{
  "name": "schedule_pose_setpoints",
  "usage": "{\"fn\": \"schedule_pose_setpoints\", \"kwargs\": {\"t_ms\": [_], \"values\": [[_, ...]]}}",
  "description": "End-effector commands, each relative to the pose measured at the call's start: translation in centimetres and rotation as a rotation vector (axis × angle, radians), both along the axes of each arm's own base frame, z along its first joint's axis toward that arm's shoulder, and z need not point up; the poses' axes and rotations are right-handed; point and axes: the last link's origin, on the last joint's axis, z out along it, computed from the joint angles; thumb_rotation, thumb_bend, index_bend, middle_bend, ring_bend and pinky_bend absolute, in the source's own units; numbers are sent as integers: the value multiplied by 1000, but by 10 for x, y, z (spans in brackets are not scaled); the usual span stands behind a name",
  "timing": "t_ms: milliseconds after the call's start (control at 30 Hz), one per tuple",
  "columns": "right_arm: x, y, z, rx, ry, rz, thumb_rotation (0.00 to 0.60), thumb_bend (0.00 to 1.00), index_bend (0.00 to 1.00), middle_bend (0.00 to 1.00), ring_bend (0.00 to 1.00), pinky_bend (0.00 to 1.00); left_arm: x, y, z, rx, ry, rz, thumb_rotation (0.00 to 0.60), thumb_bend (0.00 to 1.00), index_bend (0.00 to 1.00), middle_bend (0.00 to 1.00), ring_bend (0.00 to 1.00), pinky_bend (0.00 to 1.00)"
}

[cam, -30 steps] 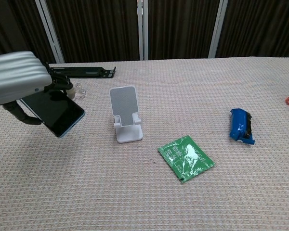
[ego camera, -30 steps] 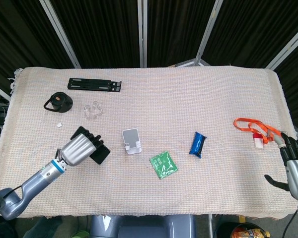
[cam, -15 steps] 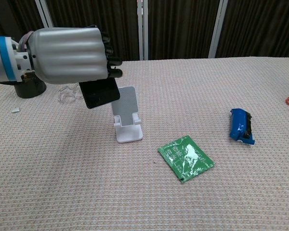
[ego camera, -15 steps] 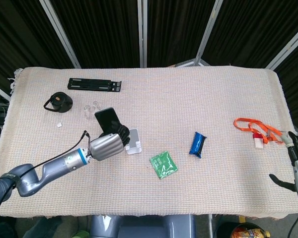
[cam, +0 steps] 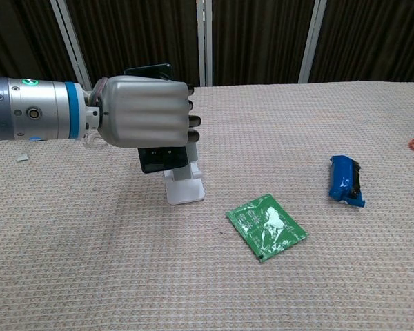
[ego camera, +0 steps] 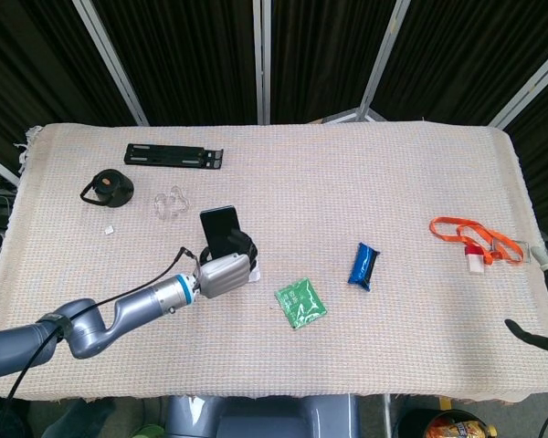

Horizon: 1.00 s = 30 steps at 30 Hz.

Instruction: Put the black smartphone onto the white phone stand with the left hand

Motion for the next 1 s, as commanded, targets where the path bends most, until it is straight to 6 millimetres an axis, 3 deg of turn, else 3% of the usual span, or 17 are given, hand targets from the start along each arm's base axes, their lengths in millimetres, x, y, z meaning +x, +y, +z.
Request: {"fn": "schedule_pose_setpoints", "kwargs": {"t_ms": [33, 733, 800, 933, 1000], "values": [[-1, 0, 1, -2, -1, -2, 600, 0, 0, 0, 0, 0, 4, 0, -9, 0, 5, 6, 600, 0, 535, 386, 485, 438], [-3, -2, 0, 6, 5, -12, 600, 0, 0, 0, 0, 0, 9, 1, -29, 7, 47, -13, 600, 0, 488, 346, 454, 416], [-3, -2, 0, 6, 6, -12, 600, 0, 0, 0, 0, 0, 9, 1, -30, 8, 47, -16, 600, 0, 429, 287, 400, 393], [-3, -2, -1, 6, 6, -12, 600, 0, 0, 0, 0, 0, 10, -1, -30, 6, 45, -27, 600, 0, 183, 30, 143, 276], [-3, -2, -1, 9, 6, -12, 600, 0, 0, 0, 0, 0, 13, -2, -30, 6, 35, -41, 600, 0, 100, 0, 70, 226]]}}
